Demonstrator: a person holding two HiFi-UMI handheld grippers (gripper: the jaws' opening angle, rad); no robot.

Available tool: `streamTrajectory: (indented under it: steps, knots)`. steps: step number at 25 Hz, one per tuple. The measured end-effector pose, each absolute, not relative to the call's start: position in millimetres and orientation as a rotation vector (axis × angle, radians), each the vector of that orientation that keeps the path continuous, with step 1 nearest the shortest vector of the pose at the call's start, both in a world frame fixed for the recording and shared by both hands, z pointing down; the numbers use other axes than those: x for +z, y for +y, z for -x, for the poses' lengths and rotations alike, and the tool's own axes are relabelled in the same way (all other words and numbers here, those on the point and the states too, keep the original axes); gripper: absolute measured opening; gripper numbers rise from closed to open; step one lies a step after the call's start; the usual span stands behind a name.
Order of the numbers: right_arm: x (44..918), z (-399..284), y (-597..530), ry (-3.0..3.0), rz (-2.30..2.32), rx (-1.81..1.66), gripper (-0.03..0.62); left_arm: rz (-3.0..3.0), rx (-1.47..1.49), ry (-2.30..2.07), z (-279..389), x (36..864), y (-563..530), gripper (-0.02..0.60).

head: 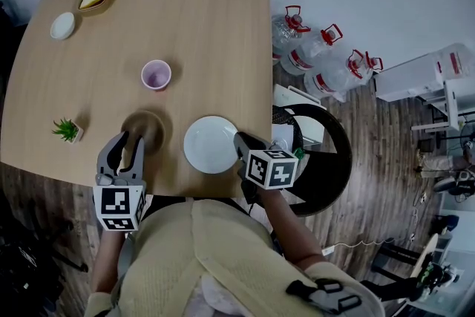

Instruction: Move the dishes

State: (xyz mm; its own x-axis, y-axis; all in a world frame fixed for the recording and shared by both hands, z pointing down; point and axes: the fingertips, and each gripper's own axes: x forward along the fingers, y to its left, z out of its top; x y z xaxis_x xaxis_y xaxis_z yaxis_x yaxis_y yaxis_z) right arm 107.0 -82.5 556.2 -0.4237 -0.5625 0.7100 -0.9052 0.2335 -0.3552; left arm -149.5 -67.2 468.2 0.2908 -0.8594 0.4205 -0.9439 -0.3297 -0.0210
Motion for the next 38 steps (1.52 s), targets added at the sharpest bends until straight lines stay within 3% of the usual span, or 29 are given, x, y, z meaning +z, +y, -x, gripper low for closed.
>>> streamTrajectory:
  steps: [18,38]
  knots:
    - [546.0,-106.5,-115.0,-2.045,-1.391,0.486,0.035,-2.347,0.53,-1.627,146.6,472.5,-73.5,0.124]
    - [484.4,-97.8,-114.9,-2.236,-1.469,0.544,0.035,-2.317,0.485,-1.67,153.1,455.7,-92.3,0.123]
